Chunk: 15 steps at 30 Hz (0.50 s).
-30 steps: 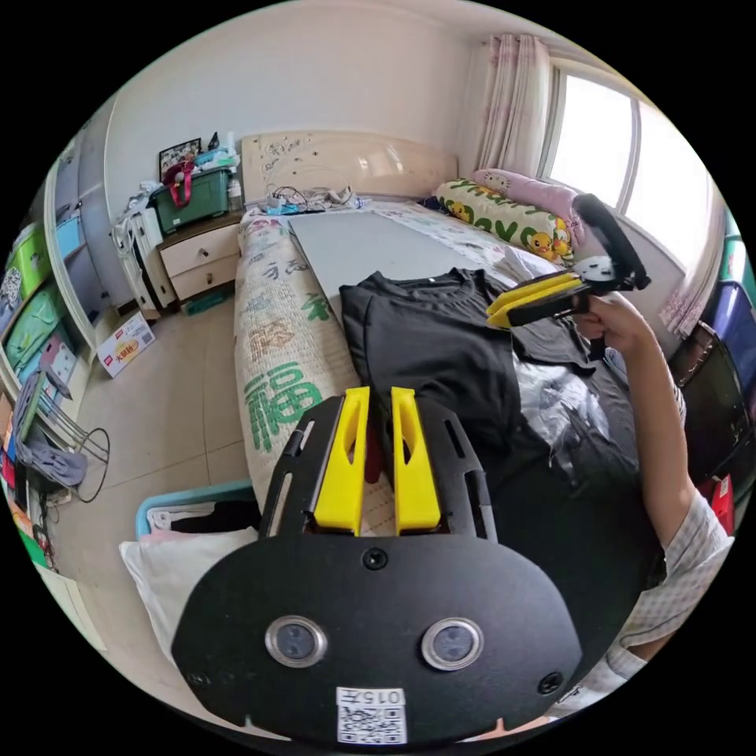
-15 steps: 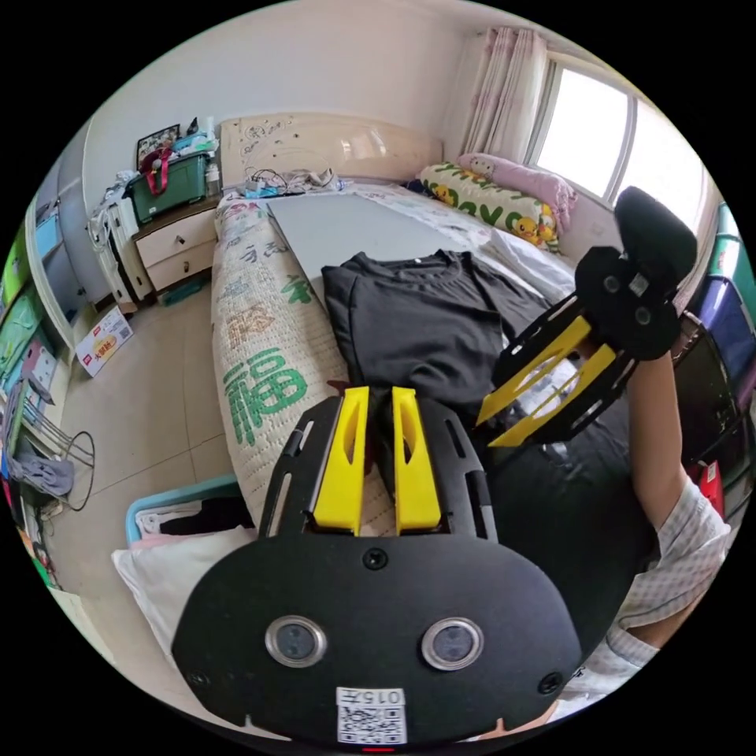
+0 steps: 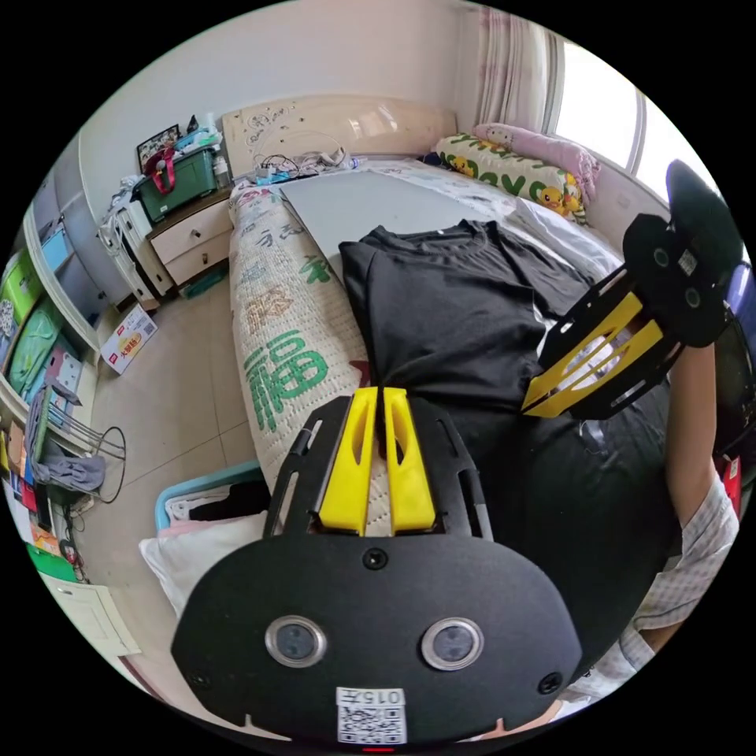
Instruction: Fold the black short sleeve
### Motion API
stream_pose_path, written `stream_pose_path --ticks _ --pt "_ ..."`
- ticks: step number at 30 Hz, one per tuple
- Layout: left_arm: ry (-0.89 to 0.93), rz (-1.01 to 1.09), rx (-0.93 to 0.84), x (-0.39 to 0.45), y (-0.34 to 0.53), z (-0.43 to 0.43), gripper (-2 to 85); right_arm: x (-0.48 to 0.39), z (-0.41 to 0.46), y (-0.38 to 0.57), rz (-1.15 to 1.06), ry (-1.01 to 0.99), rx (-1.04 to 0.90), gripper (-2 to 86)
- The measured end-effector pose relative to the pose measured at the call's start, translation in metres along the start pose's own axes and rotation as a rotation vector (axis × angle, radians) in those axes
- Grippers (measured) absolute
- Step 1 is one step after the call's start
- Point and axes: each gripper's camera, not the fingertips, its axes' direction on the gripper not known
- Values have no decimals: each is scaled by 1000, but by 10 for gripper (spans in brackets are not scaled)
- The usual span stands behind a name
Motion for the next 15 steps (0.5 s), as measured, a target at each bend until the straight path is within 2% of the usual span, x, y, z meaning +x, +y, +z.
stream_pose_path --ticks 8,11,13,15 --pt "9 -5 1 0 0 8 3 -9 -12 4 -5 -18 17 -3" --pt "27 -16 3 -3 2 10 6 -14 -24 8 -49 -85 27 -8" --pt "50 -21 0 -6 4 10 9 -19 -41 17 -124 -171 87 -9" --pt "60 -13 -20 -7 7 4 11 -18 -61 28 -129 -157 197 -10"
